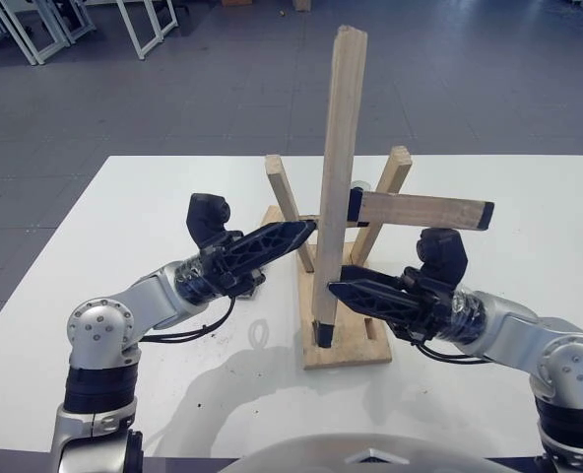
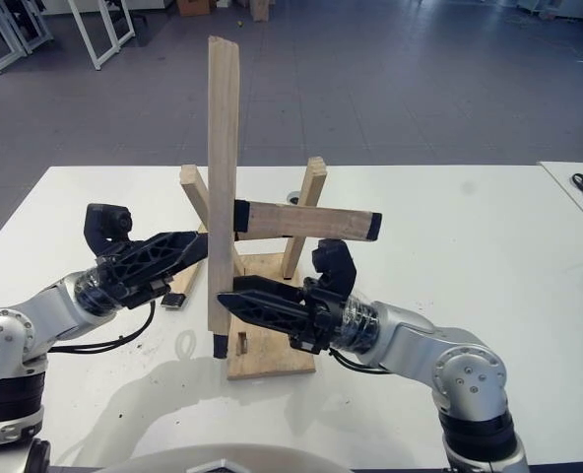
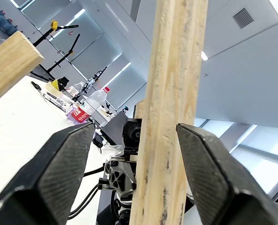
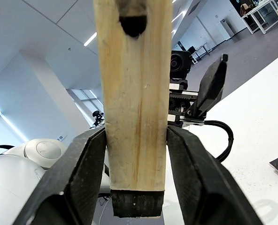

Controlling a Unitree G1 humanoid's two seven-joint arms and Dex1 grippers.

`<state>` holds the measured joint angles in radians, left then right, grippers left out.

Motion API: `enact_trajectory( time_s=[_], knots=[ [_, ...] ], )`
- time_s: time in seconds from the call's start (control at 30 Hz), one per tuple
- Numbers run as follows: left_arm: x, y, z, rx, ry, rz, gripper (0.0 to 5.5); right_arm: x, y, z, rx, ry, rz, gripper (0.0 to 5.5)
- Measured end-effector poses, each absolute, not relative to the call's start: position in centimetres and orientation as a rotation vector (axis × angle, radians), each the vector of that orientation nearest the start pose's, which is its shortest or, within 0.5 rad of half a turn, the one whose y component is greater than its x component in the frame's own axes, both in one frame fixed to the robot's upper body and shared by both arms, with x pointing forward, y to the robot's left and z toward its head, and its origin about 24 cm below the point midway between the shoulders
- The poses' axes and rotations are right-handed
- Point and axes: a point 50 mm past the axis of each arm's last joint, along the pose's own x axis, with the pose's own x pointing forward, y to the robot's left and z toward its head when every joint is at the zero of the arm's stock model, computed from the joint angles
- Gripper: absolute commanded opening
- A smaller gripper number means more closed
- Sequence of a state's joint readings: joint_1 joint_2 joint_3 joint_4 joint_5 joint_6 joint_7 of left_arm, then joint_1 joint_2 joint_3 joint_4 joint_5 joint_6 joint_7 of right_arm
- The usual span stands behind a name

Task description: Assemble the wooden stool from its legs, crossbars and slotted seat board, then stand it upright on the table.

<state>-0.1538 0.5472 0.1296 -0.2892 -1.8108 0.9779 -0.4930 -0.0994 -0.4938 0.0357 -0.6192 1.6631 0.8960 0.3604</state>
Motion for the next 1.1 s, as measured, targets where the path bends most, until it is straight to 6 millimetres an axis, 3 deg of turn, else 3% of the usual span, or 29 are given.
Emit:
enact_trajectory(
  time_s=[0.27,0.4,1.07,1.1],
  knots=[
    [20.7,16.0,16.7,-1.017,0.346,-1.425,3.2,17.6,-10.3,16.4,0.805,0.317,1.421,2.0],
    [21.4,16.0,17.9,-0.951,0.353,-1.456,3.2,17.5,-10.4,15.8,0.789,0.336,1.395,2.0],
    [22.8,14.6,17.5,-0.752,0.617,-1.526,3.2,16.9,-9.7,13.9,0.719,0.402,1.374,2.0],
    [22.8,14.5,17.6,-0.74,0.631,-1.536,3.02,16.8,-9.7,13.8,0.711,0.41,1.373,2.0]
  ],
)
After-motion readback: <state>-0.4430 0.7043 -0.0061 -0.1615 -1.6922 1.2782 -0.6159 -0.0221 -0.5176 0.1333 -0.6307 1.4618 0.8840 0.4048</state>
